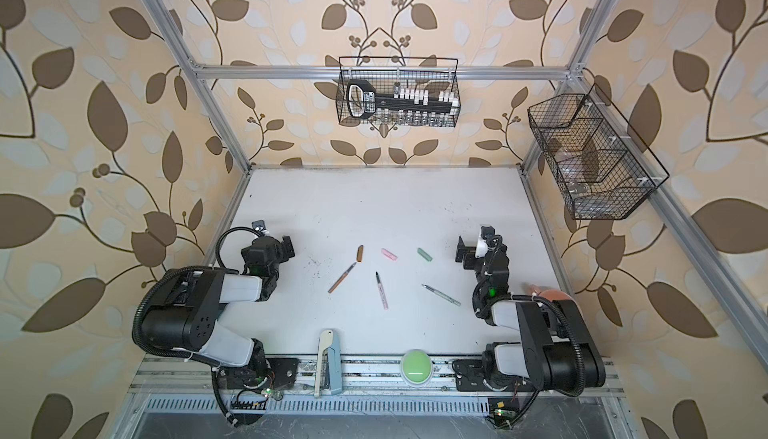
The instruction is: Insert the pens into the pen caps
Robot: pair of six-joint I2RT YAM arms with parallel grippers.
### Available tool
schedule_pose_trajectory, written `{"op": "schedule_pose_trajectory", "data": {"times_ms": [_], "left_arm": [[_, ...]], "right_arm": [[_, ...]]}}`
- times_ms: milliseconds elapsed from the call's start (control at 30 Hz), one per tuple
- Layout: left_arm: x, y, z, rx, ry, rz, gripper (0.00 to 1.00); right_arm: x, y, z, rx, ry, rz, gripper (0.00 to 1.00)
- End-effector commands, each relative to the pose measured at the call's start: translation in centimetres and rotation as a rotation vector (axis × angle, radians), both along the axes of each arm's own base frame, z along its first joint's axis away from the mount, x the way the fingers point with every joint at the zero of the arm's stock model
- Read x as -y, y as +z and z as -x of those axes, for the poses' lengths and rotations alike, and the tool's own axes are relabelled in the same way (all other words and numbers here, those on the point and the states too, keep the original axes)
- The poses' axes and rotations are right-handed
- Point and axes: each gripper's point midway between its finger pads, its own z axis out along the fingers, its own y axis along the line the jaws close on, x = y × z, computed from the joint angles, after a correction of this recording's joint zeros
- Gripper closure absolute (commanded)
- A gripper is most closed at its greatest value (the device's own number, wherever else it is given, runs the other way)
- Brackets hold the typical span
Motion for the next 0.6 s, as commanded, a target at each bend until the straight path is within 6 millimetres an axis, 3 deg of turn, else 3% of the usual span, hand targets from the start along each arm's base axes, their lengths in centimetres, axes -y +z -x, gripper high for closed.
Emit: {"op": "schedule_pose_trajectory", "data": {"times_ms": [0, 567], "left_arm": [[0.25, 1.86, -0.96, 0.067, -0.005, 0.021, 0.01], [0.24, 1.86, -1.08, 0.064, -0.004, 0.02, 0.01]], "right_arm": [[-0.09, 0.96, -0.61, 0.027, 0.008, 0.008, 0.0], [-0.05, 0.93, -0.72, 0.024, 0.01, 0.003, 0.0]]}}
